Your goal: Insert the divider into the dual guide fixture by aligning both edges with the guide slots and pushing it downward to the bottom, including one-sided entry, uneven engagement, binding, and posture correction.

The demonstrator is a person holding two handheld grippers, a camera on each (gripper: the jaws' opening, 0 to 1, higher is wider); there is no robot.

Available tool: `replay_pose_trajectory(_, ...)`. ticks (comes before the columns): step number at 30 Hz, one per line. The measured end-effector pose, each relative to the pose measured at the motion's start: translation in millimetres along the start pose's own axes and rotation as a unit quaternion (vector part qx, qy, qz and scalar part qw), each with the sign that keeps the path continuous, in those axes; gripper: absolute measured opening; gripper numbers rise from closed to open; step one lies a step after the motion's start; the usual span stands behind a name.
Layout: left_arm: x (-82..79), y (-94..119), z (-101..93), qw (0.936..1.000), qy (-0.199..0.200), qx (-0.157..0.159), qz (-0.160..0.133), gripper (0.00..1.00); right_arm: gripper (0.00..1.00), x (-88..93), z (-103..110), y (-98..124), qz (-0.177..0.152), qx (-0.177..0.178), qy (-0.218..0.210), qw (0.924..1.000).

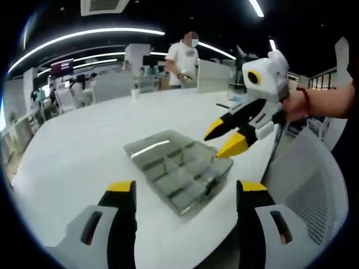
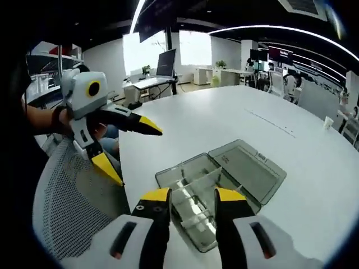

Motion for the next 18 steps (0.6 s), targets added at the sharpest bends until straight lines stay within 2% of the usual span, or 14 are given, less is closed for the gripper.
replay_pose_trajectory(5, -12.5, 8.7, 3.2, 0.9999, -0.002, -0.008, -0.011, 0.73, 0.31, 2.3, 0.7, 13.3, -0.018, 0.013, -0.017, 0.9996)
replay_pose_trajectory(7, -18.2, 12.9, 4.8, 0.9996, 0.005, -0.013, -0.024, 0.73, 0.33, 5.1, 0.5, 18.9, -0.024, 0.017, -0.025, 0.9992)
replay_pose_trajectory(13, -24.5, 25.9, 7.4, 0.9993, 0.006, -0.018, -0.032, 0.79, 0.47, 15.9, -0.7, 38.3, -0.036, 0.042, -0.037, 0.9978)
replay_pose_trajectory(18, -21.5, 37.2, 15.2, 0.9991, 0.014, -0.024, -0.031, 0.83, 0.61, 24.8, 0.0, 53.3, -0.048, 0.057, -0.055, 0.9957)
Point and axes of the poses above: the point that each gripper's makers call its tool centre point, and the gripper's own axes: y roughly backward along the fingers, z roughly to its left, x roughly out of its underside, the point moved 6 cm from there along y, roughly backward along the fingers, and after that the axes turned 3 degrees about y, right-handed, at the moved point
